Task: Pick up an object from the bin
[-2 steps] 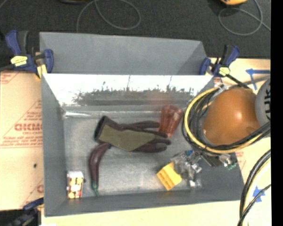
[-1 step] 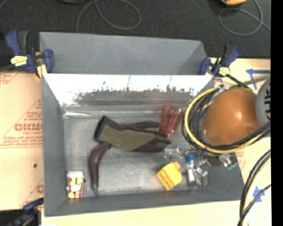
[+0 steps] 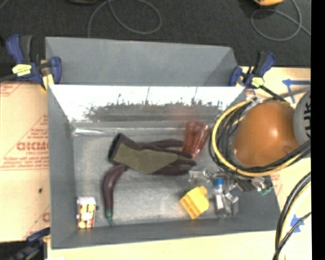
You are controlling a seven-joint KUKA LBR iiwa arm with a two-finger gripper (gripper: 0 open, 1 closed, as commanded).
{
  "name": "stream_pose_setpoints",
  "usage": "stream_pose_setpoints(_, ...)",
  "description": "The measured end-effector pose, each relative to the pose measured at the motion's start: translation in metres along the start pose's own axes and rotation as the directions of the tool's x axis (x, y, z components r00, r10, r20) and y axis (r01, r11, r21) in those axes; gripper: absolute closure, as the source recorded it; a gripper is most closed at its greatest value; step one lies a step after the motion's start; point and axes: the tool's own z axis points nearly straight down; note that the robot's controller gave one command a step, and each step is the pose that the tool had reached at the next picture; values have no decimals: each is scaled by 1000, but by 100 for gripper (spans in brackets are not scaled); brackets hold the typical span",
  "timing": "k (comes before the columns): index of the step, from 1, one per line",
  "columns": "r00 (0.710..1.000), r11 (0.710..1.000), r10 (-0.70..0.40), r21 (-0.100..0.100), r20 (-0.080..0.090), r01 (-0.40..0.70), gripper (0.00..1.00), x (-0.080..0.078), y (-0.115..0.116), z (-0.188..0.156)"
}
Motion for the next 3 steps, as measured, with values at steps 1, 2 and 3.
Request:
stream_pose_setpoints(1,996,996,-90,3,2,90,0,0,0,12)
stream_pose_setpoints(2,963,963,-269,2,3,269,0,0,4,44)
stream_pose_setpoints(3,979,979,204,14,20,-204,100,-9,17,60)
